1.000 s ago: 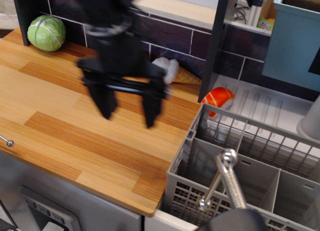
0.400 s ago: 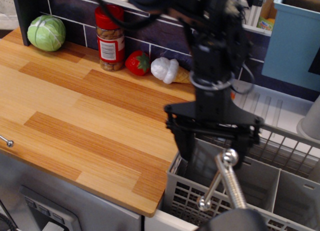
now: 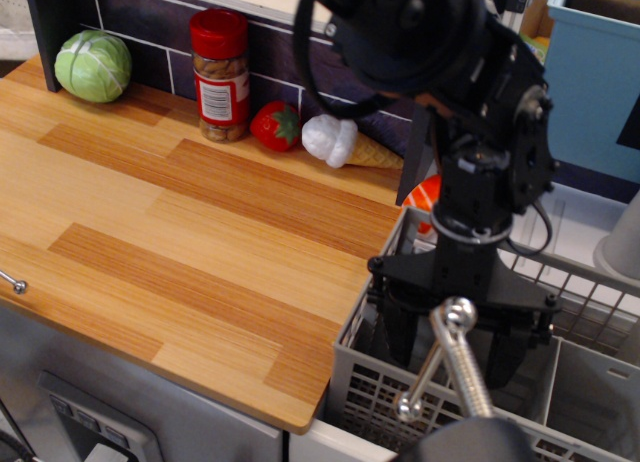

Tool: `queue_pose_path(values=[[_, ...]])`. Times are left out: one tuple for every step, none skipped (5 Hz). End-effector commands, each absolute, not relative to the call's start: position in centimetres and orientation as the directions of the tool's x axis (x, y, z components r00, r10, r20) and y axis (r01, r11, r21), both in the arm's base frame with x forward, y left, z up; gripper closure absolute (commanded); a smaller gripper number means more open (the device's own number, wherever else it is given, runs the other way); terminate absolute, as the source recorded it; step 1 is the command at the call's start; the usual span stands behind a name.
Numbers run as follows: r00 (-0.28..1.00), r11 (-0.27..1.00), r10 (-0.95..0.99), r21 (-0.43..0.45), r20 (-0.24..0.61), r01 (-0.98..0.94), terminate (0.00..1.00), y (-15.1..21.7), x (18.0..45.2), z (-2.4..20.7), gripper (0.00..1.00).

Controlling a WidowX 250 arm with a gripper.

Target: Move drying rack out of sink

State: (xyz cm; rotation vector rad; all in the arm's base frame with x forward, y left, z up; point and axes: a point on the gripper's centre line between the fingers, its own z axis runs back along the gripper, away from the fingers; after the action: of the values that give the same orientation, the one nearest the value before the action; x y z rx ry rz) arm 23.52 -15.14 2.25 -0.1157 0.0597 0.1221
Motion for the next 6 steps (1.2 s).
queue_pose_path(values=[[0.989,0.983,0.147,-0.110,-0.018,-0.148,0.00,-15.8,24.4,2.0,1.00],[0.986,0.980,0.164,-0.114,-0.018,-0.165,0.00,-15.7,25.0,2.2,1.00],[0.988,0.982,0.155,-0.110,-0.007,-0.155,0.00,-15.7,24.9,2.4,1.00],[0.989,0.983,0.148,-0.113,0.011,-0.146,0.00,-15.6,24.5,2.9,1.00],[0.989,0.979,0.143,-0.150,0.042,-0.135,0.00,-15.3,24.0,6.0,1.00],[0.988,0.971,0.147,-0.194,0.044,-0.136,0.00,-14.6,23.8,10.5,1.00]])
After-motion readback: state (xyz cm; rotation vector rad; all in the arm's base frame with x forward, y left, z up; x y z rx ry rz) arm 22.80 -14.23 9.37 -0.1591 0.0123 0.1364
